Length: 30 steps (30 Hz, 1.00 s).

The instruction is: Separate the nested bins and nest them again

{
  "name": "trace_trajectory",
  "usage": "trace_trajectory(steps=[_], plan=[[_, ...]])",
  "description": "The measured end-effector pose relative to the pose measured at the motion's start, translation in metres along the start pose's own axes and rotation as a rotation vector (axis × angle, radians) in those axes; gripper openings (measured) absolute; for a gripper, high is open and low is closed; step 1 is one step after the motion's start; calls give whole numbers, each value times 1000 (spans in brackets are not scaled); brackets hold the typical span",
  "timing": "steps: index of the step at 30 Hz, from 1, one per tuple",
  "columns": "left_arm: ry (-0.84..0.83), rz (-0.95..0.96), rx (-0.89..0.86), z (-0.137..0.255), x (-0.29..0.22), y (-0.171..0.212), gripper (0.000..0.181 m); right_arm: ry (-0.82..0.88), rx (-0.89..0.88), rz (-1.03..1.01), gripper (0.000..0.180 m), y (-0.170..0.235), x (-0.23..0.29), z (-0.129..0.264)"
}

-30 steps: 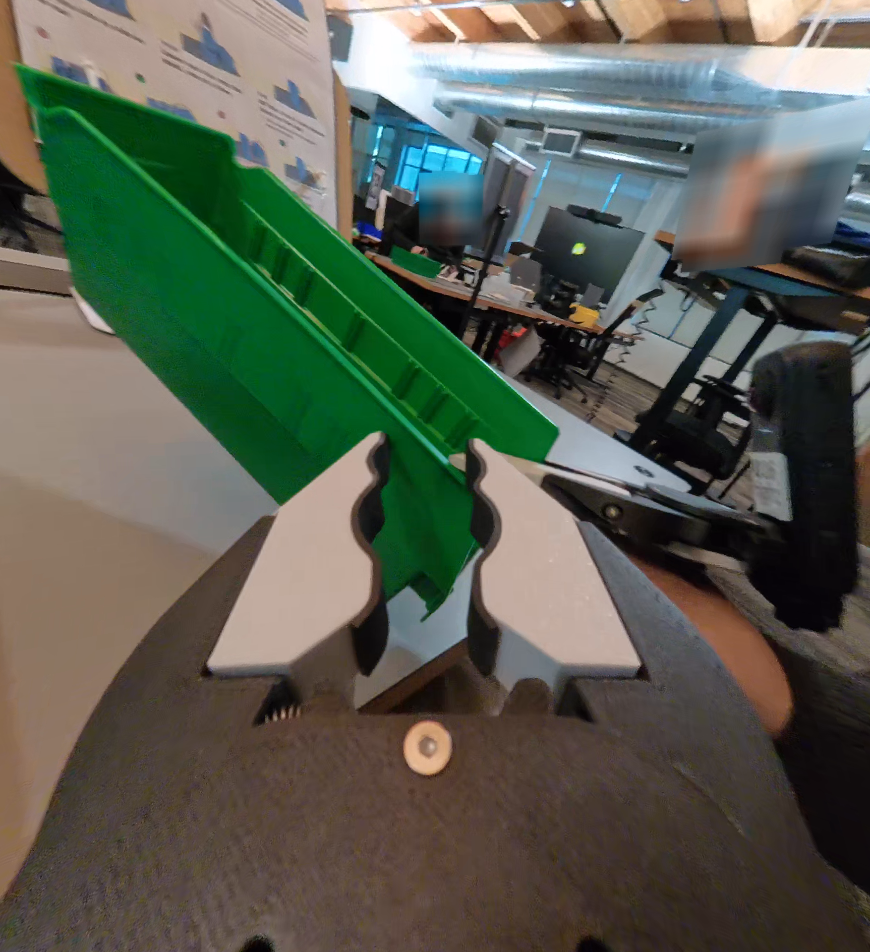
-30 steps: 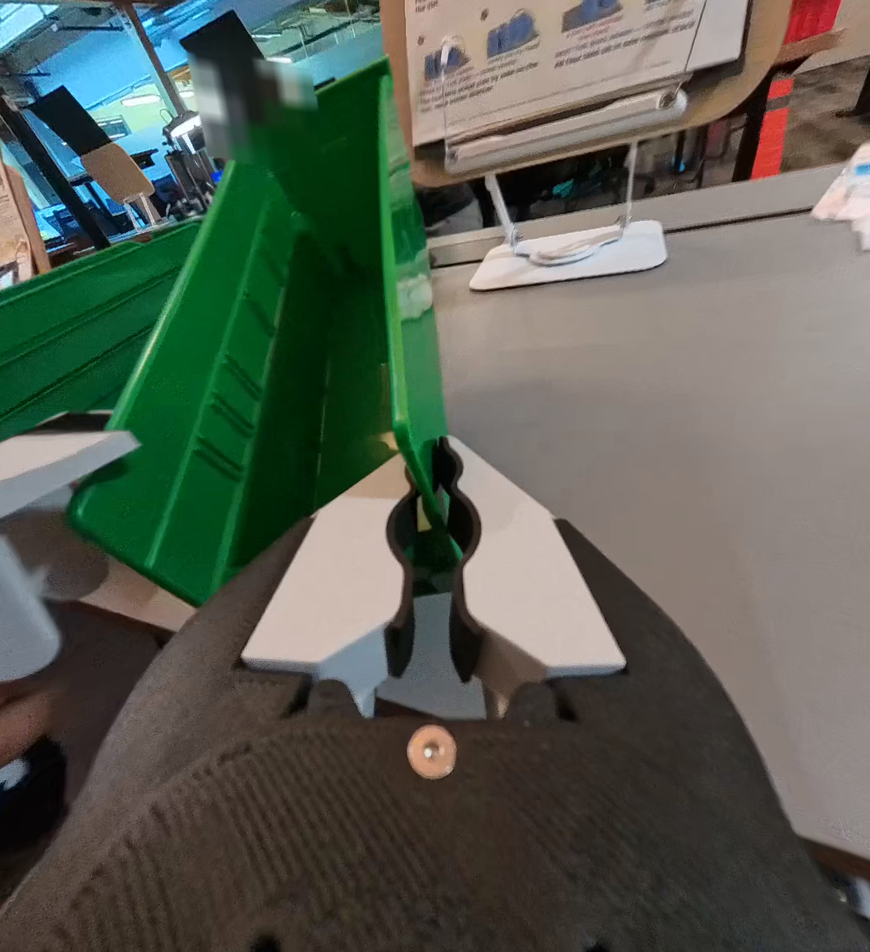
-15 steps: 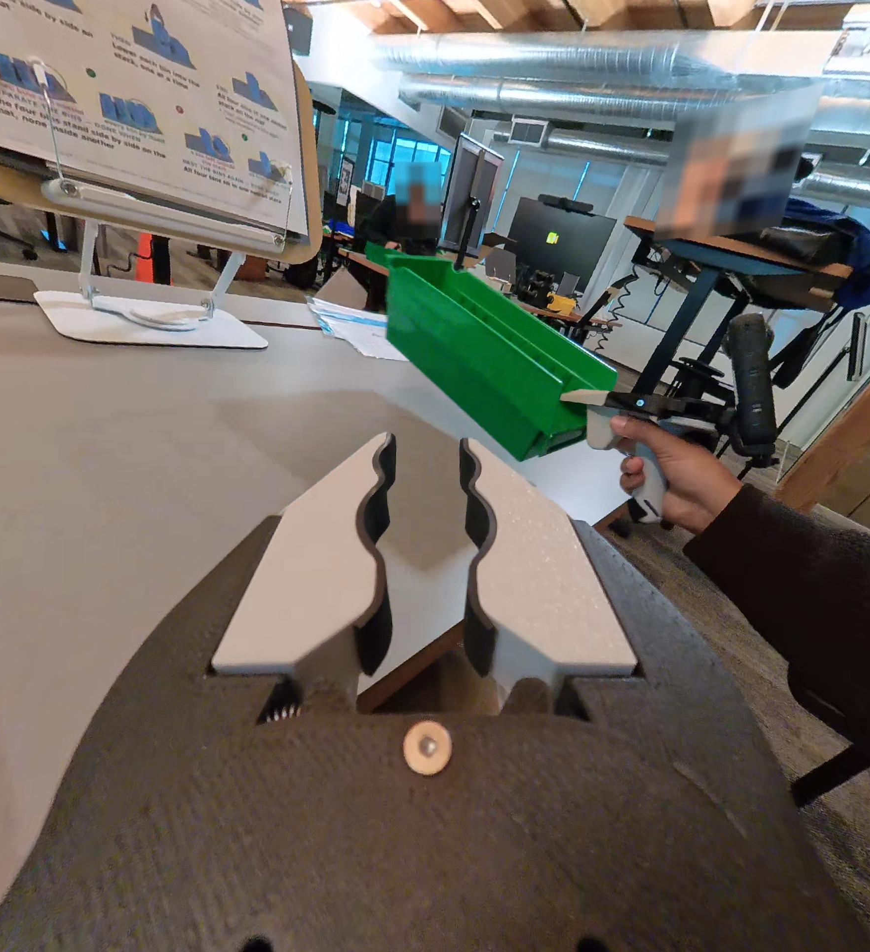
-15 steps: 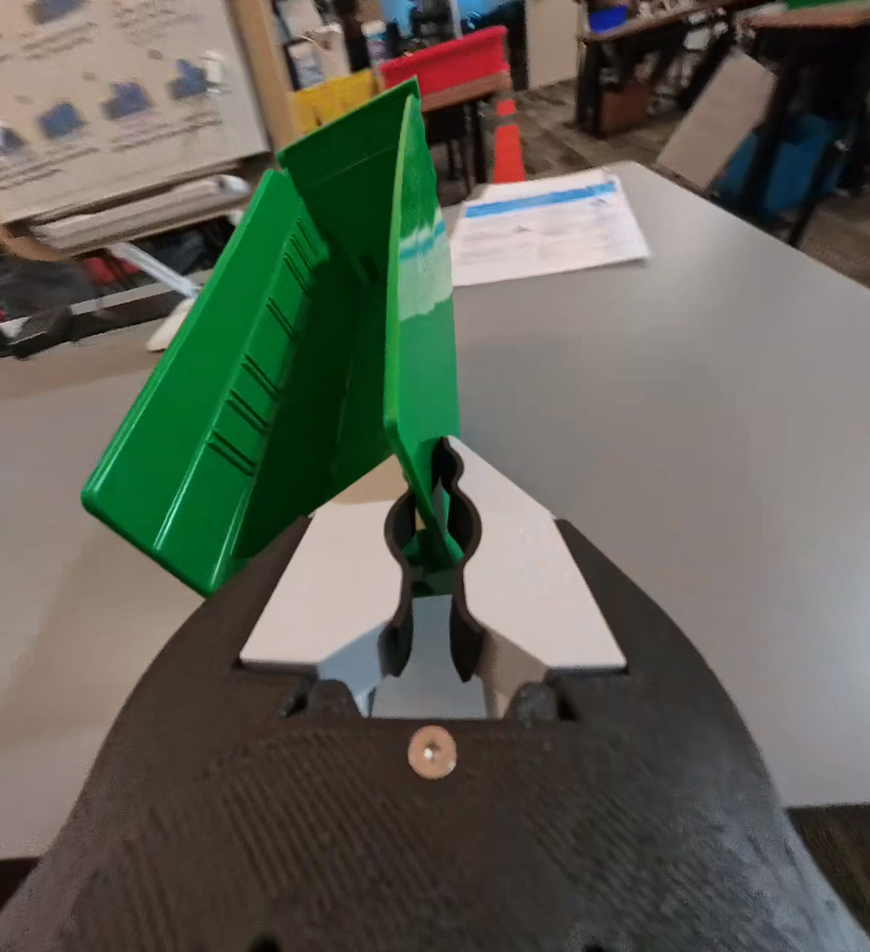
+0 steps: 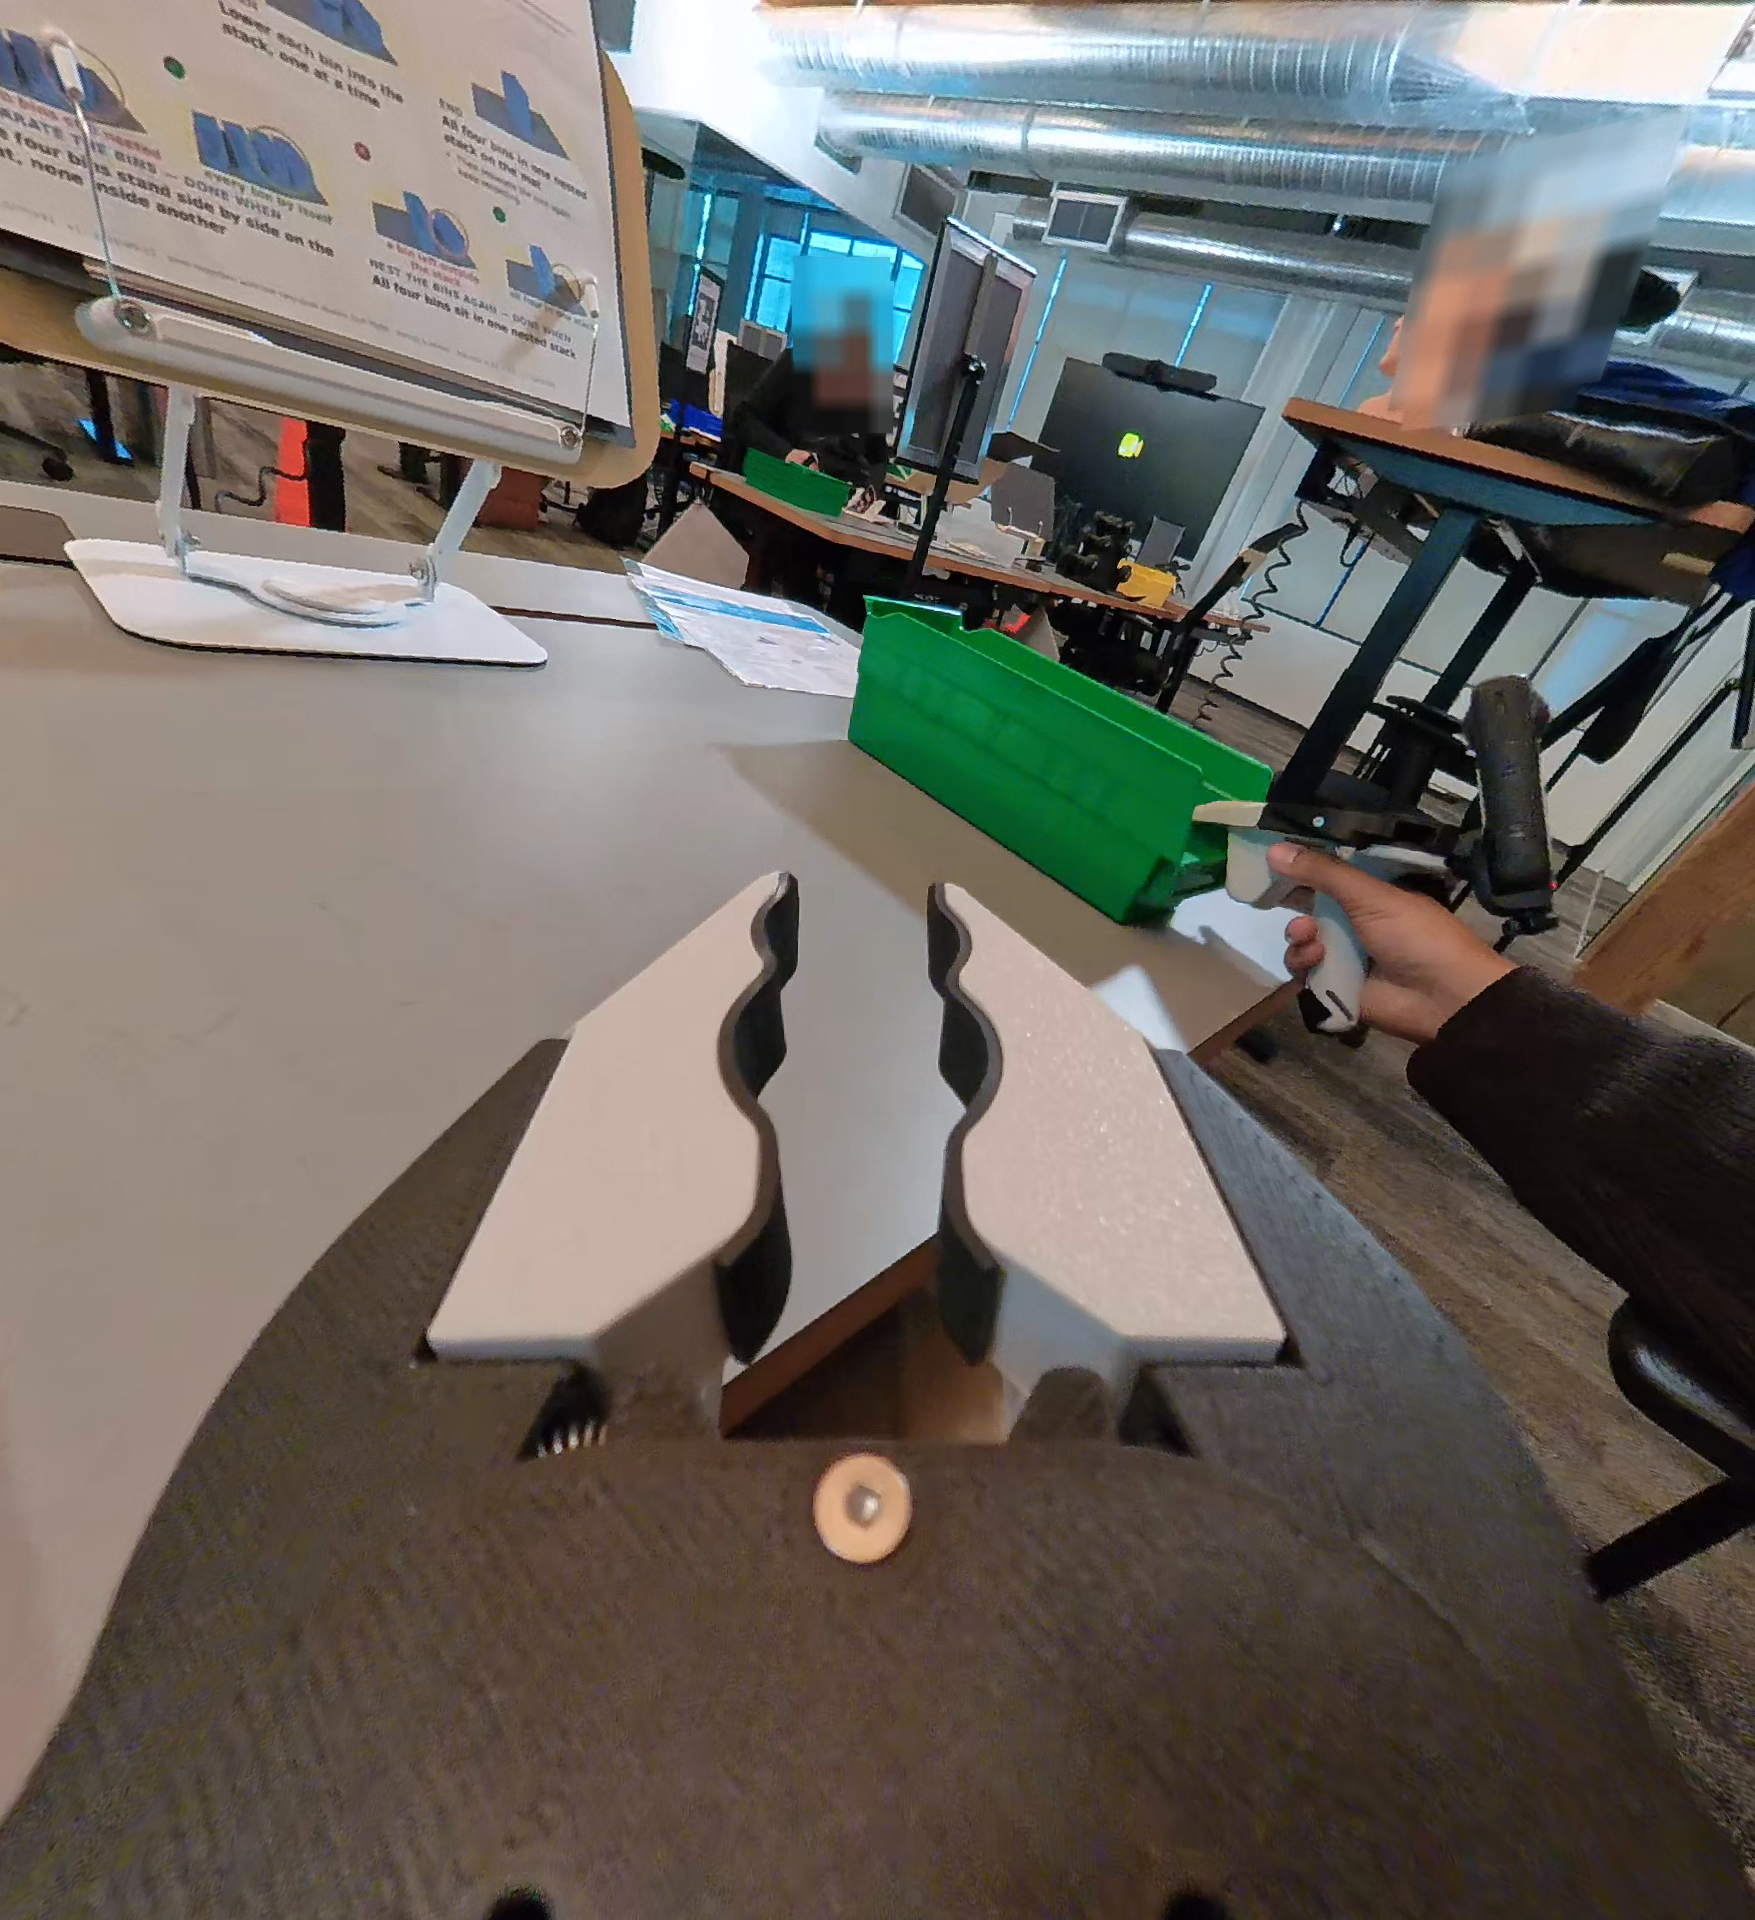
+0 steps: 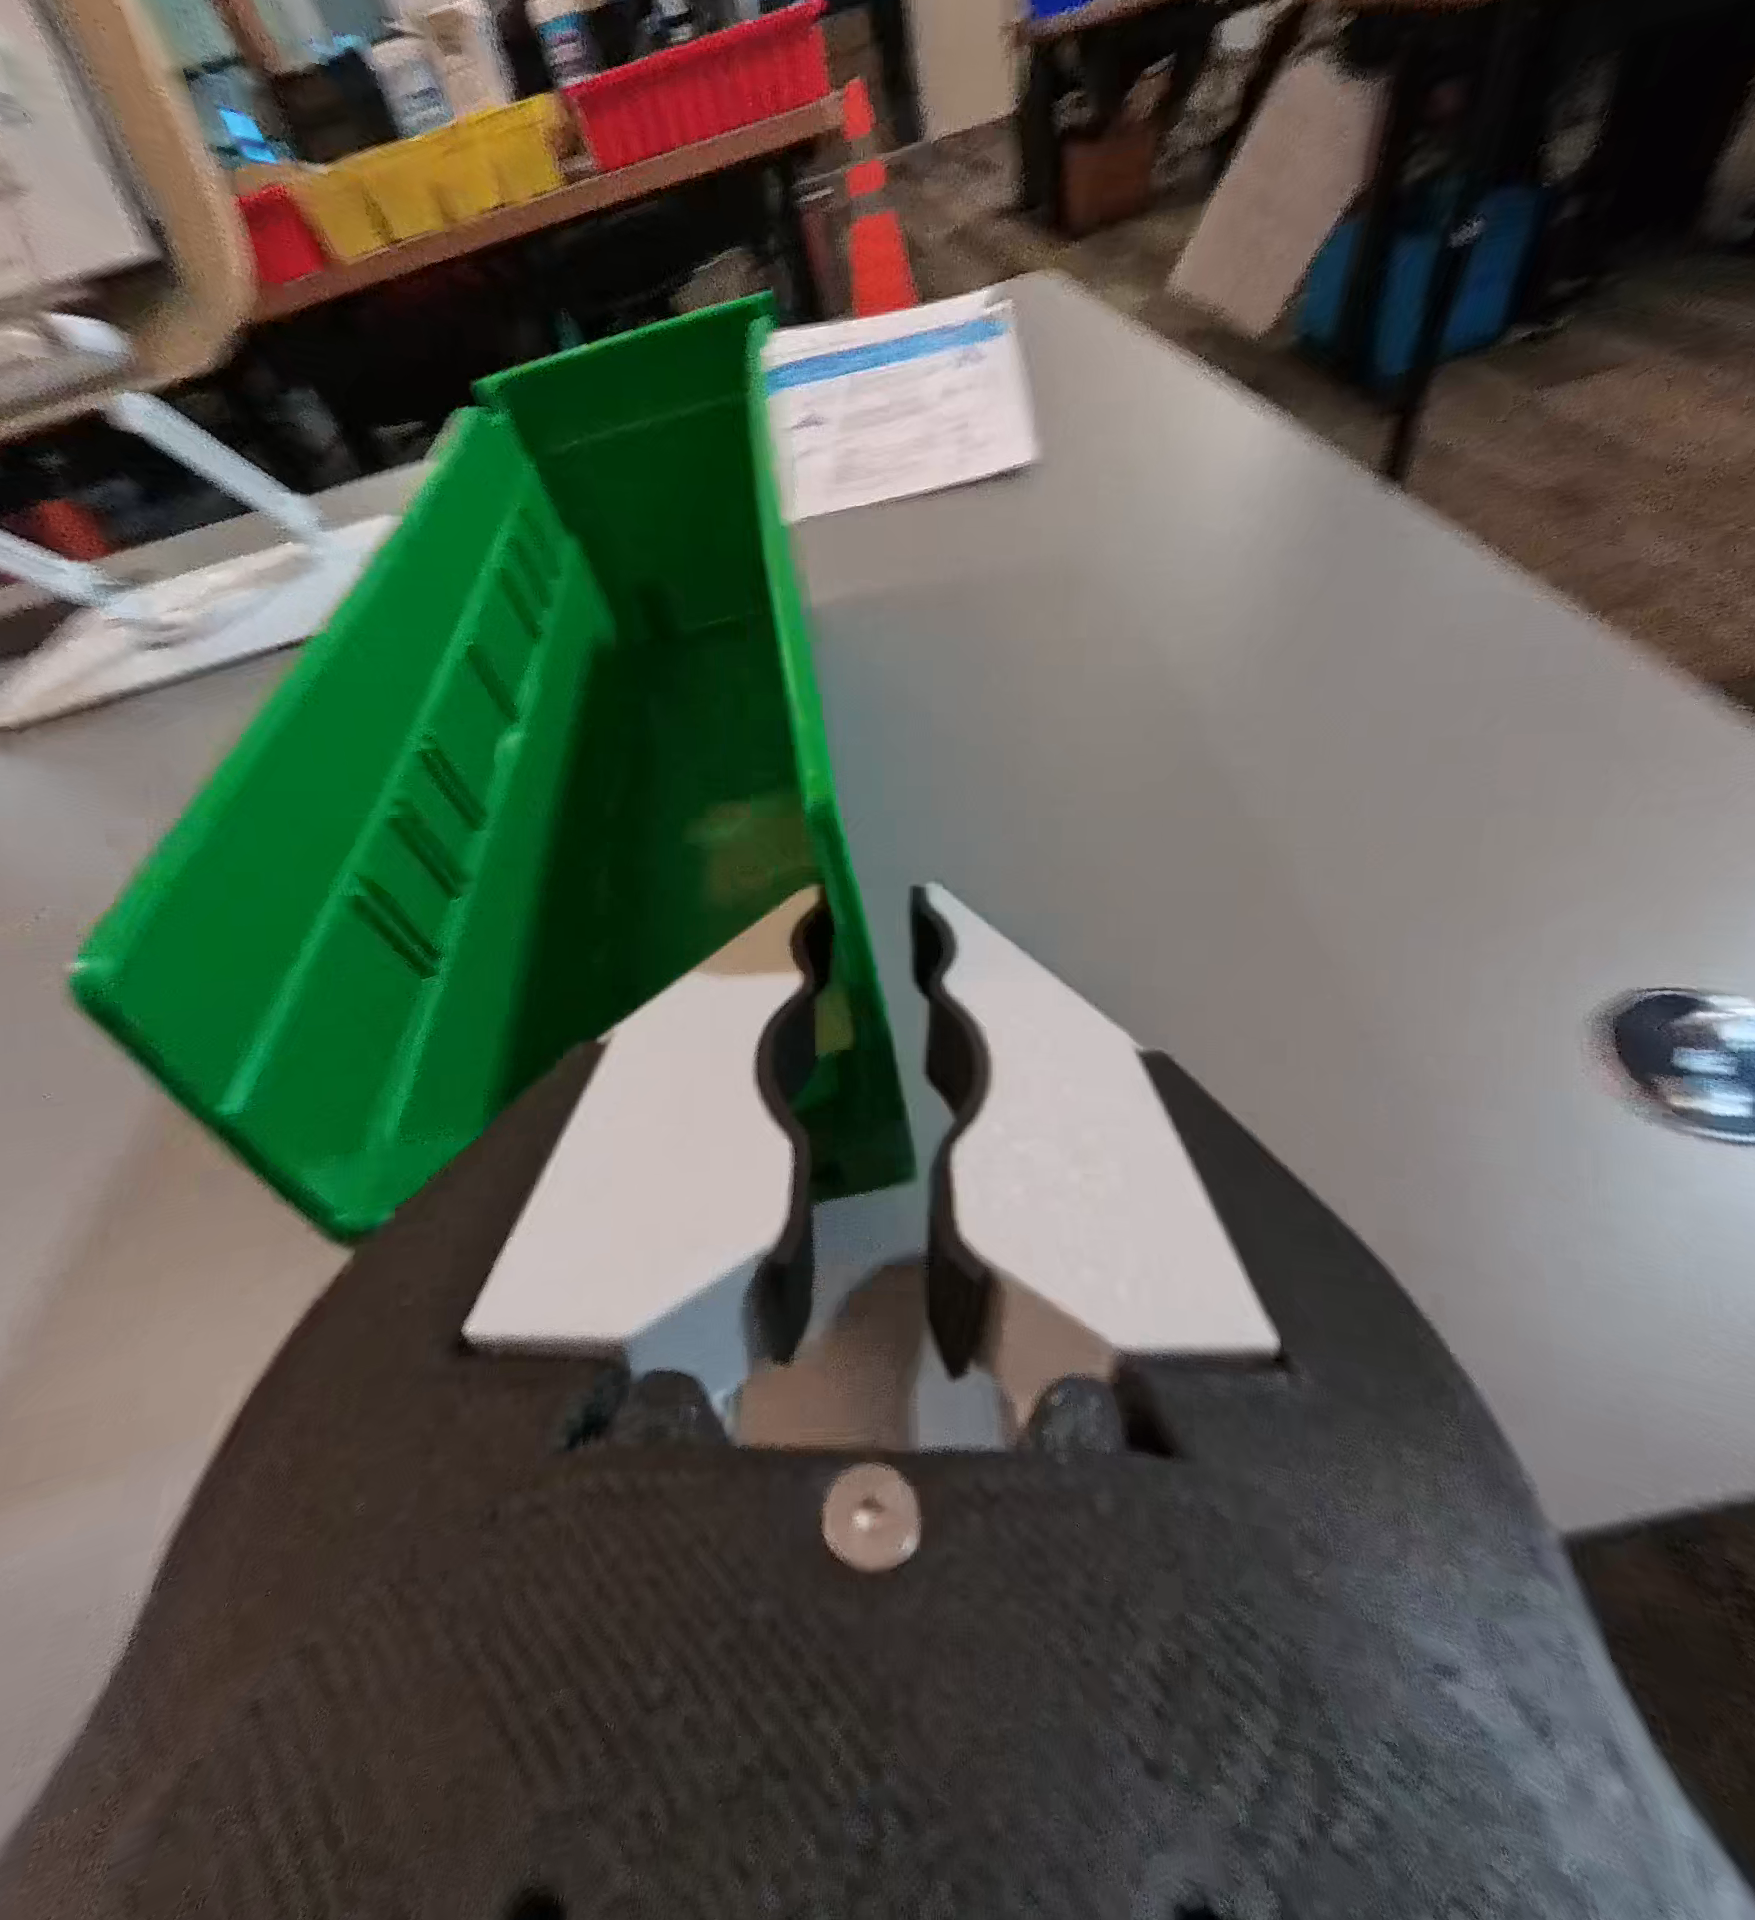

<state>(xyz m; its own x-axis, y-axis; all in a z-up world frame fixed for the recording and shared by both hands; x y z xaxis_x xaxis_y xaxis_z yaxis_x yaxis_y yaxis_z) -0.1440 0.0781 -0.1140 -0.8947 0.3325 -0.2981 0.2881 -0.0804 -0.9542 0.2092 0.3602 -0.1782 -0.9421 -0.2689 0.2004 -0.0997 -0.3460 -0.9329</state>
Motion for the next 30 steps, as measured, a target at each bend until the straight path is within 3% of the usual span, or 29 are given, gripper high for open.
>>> trace_trajectory(steps=[2, 7, 9, 12, 16, 19, 24, 30], plan=[[-4, -4, 3, 0, 1, 1, 22, 122, -28, 69, 31, -3, -14, 2], [-10, -22, 6, -2, 1, 2, 22, 219, -170, 95, 51, -35, -10, 26], [-12, -33, 14, -2, 2, 3, 22, 184, -282, 143, 55, -58, 19, 43], [-12, -39, 72, -7, 6, 13, 26, -55, -406, 259, 57, -68, 111, 62], [-5, -3, 178, -13, 13, 31, 40, -427, -245, 348, 65, -13, 247, 64], [-23, -2, 189, -12, 21, 30, 53, -610, -92, 377, 68, 40, 311, 69], [-37, 28, 85, 1, 39, 1, 68, -569, -84, 608, 64, 69, 323, 59], [-152, -6, 21, 31, 82, -29, 71, -565, 41, 435, 67, 67, 314, 37]])
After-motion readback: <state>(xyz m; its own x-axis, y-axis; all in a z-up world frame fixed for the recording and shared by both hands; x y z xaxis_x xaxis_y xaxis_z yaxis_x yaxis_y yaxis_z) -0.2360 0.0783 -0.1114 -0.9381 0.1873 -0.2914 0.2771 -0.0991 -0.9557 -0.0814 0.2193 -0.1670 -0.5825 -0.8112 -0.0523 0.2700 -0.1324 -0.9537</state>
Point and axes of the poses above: each gripper's, where its closed fingertips meet, z back along the fingers, y out of its underside, x = y × z across the jaws, the point moved 2 cm from there along z, back along the fingers, and after that the axes turned 2 degrees about y, right-handed, at the moved point
